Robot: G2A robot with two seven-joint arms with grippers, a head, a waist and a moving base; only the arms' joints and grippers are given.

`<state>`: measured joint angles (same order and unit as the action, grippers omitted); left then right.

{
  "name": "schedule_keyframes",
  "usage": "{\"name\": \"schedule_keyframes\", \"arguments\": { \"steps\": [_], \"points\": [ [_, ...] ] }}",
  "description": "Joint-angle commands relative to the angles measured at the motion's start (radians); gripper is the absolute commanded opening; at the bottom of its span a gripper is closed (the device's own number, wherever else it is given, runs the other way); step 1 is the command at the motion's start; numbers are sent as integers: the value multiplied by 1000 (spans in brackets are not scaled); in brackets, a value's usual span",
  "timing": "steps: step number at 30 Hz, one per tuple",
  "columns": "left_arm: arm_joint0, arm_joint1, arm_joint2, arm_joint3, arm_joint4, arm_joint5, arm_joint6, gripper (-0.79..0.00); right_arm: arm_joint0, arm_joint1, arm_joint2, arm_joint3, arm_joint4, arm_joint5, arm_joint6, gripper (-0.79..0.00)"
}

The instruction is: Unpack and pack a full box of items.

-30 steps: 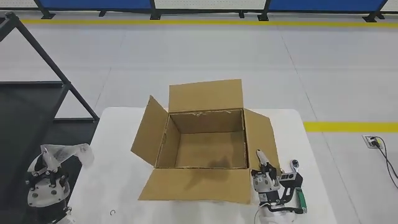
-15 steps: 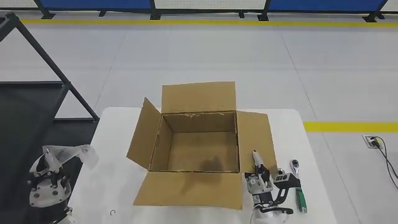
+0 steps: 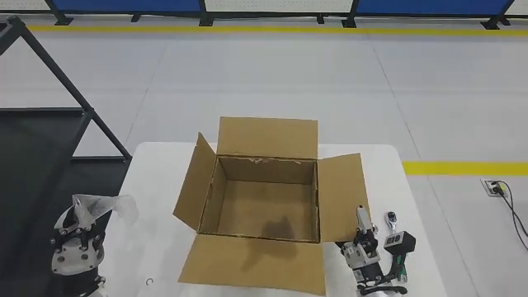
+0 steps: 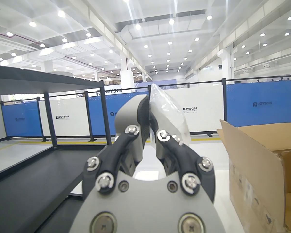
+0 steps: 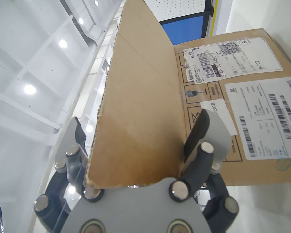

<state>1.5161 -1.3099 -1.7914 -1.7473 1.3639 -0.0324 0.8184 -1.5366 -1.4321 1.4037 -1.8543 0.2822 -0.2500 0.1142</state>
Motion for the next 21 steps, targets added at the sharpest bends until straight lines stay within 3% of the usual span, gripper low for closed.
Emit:
{"name": "schedule_keyframes", "arguments": {
  "steps": [1, 6, 16, 21],
  "points": [
    [2, 0, 4, -1, 3, -3, 0, -785, -12, 6, 20, -23, -45, 46, 14, 0],
    [6, -1, 8, -7, 10, -5, -3, -785, -21, 19, 49, -66, -174, 182, 60, 0],
    [13, -2, 14, -3, 6, -2, 0, -785, 35, 13, -46, -31, -229, 207, 16, 0],
    [15, -3, 13, -2, 1, -3, 2, -785, 40, 15, -63, -38, -342, 143, -28, 0]
  ]
}}
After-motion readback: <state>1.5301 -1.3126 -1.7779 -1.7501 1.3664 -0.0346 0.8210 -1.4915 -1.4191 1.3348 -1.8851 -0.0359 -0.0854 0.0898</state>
